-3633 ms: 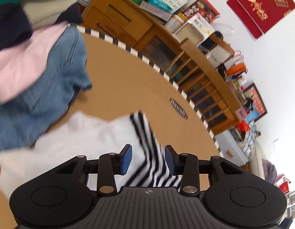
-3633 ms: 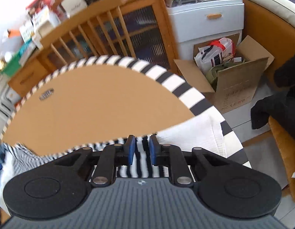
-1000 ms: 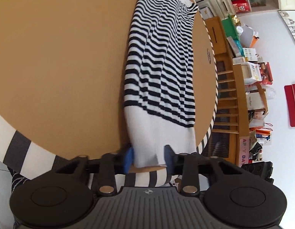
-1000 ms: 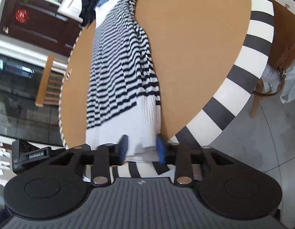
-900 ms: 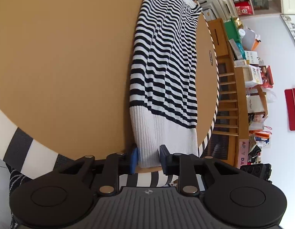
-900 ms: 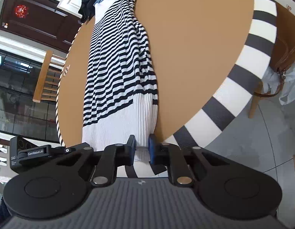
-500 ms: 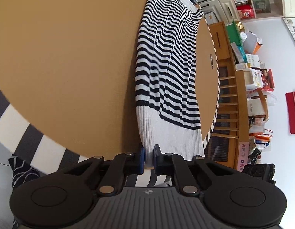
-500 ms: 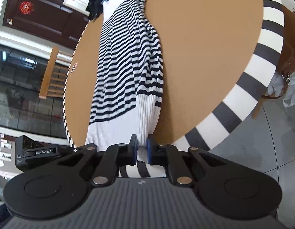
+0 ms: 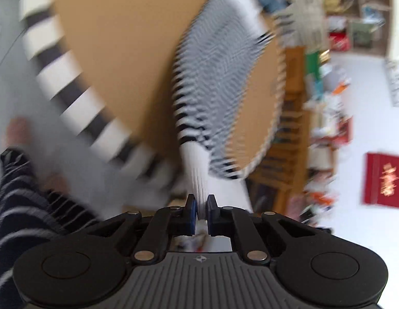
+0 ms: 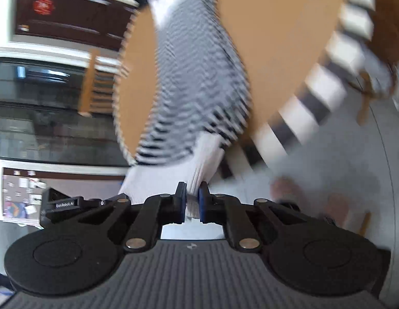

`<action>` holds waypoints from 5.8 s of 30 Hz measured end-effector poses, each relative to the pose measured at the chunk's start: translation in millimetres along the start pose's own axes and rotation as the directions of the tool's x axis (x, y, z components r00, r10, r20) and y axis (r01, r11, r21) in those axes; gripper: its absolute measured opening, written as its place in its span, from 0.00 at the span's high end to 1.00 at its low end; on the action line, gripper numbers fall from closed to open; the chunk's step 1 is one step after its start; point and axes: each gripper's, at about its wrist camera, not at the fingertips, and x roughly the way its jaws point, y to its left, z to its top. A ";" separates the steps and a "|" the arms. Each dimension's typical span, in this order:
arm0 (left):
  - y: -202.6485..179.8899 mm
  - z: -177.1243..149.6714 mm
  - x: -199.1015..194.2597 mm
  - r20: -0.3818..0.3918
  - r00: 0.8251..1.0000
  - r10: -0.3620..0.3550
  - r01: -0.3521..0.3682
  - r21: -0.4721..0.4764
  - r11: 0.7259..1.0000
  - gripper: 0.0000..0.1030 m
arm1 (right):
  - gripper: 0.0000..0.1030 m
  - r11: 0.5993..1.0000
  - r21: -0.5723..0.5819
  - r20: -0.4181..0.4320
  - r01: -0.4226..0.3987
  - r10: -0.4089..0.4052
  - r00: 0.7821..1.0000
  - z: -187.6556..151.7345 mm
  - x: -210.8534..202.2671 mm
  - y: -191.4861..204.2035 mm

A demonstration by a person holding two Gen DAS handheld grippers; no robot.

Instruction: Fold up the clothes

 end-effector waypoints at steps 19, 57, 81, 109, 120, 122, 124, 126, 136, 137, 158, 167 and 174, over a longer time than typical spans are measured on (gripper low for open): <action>-91.3 377.8 129.4 0.295 0.952 0.086 -0.008 -0.254 0.967 0.91 | 0.96 0.977 0.145 0.346 0.155 -0.197 0.917 385.4 136.8 55.8; -82.4 396.6 131.9 0.305 0.952 0.034 0.032 -0.208 0.978 0.90 | 0.93 0.836 -0.388 0.413 0.389 -0.219 0.884 372.2 177.1 82.0; -53.5 229.4 90.3 0.088 0.980 0.176 -0.194 0.267 0.944 0.47 | 0.60 0.881 -0.349 0.256 0.318 -0.237 0.937 192.8 126.1 41.3; -74.9 192.4 77.1 0.340 0.871 0.356 -0.483 0.455 0.748 0.58 | 0.84 0.894 -0.120 0.378 0.432 -0.361 0.852 133.0 93.4 -0.5; -107.7 294.7 40.2 0.077 0.982 0.172 -0.176 0.704 0.688 0.38 | 0.34 0.882 0.432 0.672 -0.189 -0.175 0.720 56.0 138.6 3.4; -109.1 311.5 41.7 -0.003 0.984 0.180 -0.121 0.730 0.672 0.36 | 0.33 0.805 0.510 0.719 -0.302 -0.206 0.663 42.2 161.3 6.8; -109.5 325.8 47.5 -0.097 0.976 0.194 -0.050 0.769 0.638 0.33 | 0.32 0.769 0.530 0.751 -0.358 -0.230 0.619 34.2 181.6 14.9; -113.2 337.0 57.2 -0.147 0.959 0.242 -0.024 0.808 0.589 0.32 | 0.32 0.742 0.553 0.764 -0.379 -0.269 0.587 28.7 200.2 24.9; -161.6 409.1 98.9 -0.225 0.935 0.276 0.087 0.896 0.435 0.23 | 0.26 0.735 0.558 0.780 -0.385 -0.306 0.546 37.3 236.3 37.3; -168.2 418.7 106.0 -0.229 0.931 0.283 0.091 0.899 0.428 0.23 | 0.26 0.735 0.556 0.785 -0.389 -0.312 0.535 38.0 236.9 38.0; -225.3 511.1 318.8 -0.646 0.568 0.510 0.483 0.763 0.429 0.17 | 0.21 0.675 0.568 0.823 -0.471 -0.459 0.333 70.3 262.0 48.8; -221.7 488.0 338.7 -0.715 0.423 0.556 0.550 0.691 0.470 0.12 | 0.20 0.738 0.605 0.782 -0.300 -0.481 0.395 97.2 252.4 55.9; -214.1 478.5 353.4 -0.767 0.328 0.551 0.541 0.631 0.557 0.12 | 0.19 0.713 0.581 0.800 -0.392 -0.414 0.433 88.5 252.1 48.8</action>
